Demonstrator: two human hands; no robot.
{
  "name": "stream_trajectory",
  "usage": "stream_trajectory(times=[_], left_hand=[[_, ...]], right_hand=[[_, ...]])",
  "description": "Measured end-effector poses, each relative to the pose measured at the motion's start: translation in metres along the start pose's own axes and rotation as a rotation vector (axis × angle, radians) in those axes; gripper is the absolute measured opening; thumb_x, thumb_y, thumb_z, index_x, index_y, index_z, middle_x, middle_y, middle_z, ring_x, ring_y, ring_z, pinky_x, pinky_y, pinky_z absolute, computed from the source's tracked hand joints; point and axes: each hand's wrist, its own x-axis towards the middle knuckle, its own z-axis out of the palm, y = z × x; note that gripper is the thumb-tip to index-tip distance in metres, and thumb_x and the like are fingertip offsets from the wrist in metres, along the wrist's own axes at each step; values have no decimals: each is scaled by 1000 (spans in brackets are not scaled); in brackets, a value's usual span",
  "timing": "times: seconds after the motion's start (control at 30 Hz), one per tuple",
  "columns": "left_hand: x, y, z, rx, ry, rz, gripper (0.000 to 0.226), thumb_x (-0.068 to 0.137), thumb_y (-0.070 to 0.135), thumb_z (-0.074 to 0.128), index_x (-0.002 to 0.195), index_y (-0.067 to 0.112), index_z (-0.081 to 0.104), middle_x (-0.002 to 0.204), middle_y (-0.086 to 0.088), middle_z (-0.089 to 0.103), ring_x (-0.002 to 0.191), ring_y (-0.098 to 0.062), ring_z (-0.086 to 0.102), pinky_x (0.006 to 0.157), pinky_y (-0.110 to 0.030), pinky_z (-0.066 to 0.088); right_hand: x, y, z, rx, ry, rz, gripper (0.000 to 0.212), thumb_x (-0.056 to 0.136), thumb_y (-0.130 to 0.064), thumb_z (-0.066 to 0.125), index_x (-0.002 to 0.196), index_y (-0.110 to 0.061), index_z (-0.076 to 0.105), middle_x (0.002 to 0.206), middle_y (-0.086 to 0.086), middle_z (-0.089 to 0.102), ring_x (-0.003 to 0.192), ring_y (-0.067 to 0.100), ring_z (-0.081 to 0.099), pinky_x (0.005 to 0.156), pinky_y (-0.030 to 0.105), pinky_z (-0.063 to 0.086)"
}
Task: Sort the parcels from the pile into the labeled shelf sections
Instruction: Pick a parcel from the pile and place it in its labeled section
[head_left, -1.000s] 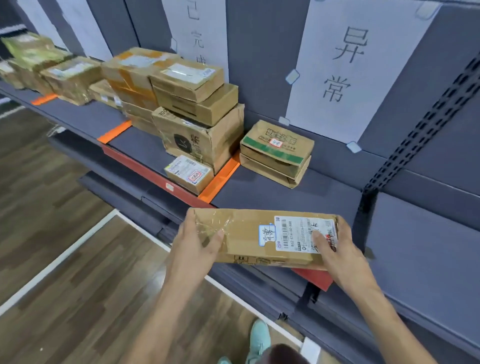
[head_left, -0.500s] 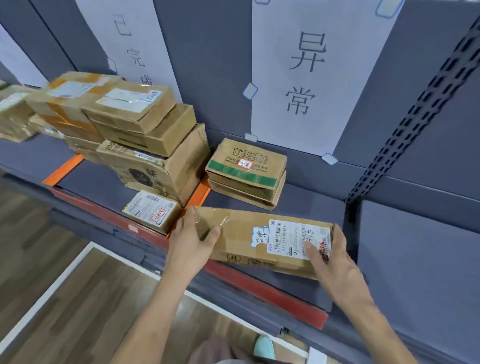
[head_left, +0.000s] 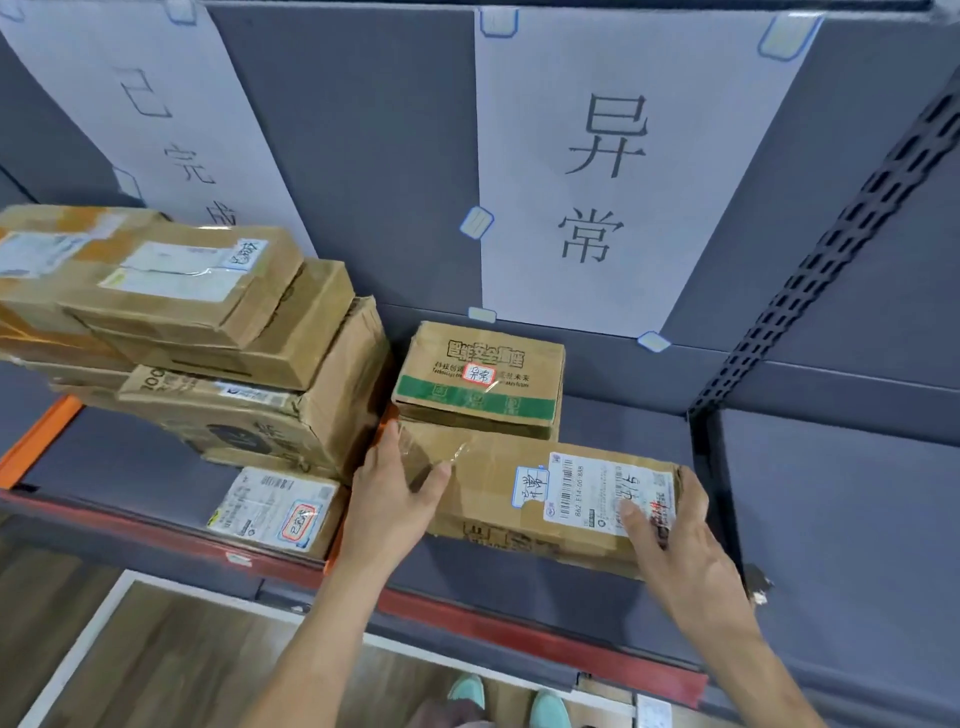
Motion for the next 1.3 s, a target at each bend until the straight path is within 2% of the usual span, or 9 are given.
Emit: stream_trajectory(times=[0.2,0.37,0.43,0.7,0.8,1.07,1.3], left_hand=[[12,-6,-5,-17,-50,51,83,95,49,63,162,24,20,154,-5,44,142,-29,40,115,-47,37],[16,-7,-10,-19,-70,78,76,95,49,62,159,26,27,152,-2,47,140,-27,44,112,-50,41],[16,-8,-10,-29,-77,90,77,95,49,62,159,27,26,154,0,46,141,-25,45,112,-50,42],[18,-11,-11,-13,-107,106,88,95,52,61,164,25,13,162,-1,35,145,-24,40,114,-48,41],[21,-13,-12,-7,-125,113,91,95,52,62,164,23,11,163,-2,34,146,-23,40,115,-47,41],[8,-23,-17,21,-157,114,97,97,55,58,165,19,-2,169,-5,18,153,-26,27,118,-44,32],[-29,-38,-27,72,-133,179,95,97,63,48,164,24,-8,171,5,2,156,-20,17,120,-43,32]], right_hand=[[-7,-6,7,19,45,39,70,96,-54,51,152,-28,18,139,6,58,120,33,59,90,45,49],[-9,-9,12,18,77,49,75,97,-52,52,156,-22,18,145,7,50,129,30,51,90,43,45],[-9,-9,14,14,84,56,75,96,-53,51,156,-23,17,144,7,50,126,31,52,86,42,44],[-3,-5,17,35,112,100,75,95,-60,48,156,-30,17,145,5,51,122,30,56,84,38,42],[-5,-7,20,17,138,101,78,95,-60,48,158,-26,16,147,8,50,125,31,56,90,41,46],[-7,-11,16,-25,162,64,81,97,-57,48,161,-22,12,153,10,43,133,31,49,98,45,44],[-13,-15,18,-49,193,28,79,97,-54,49,160,-19,16,149,17,45,130,36,48,95,47,46]])
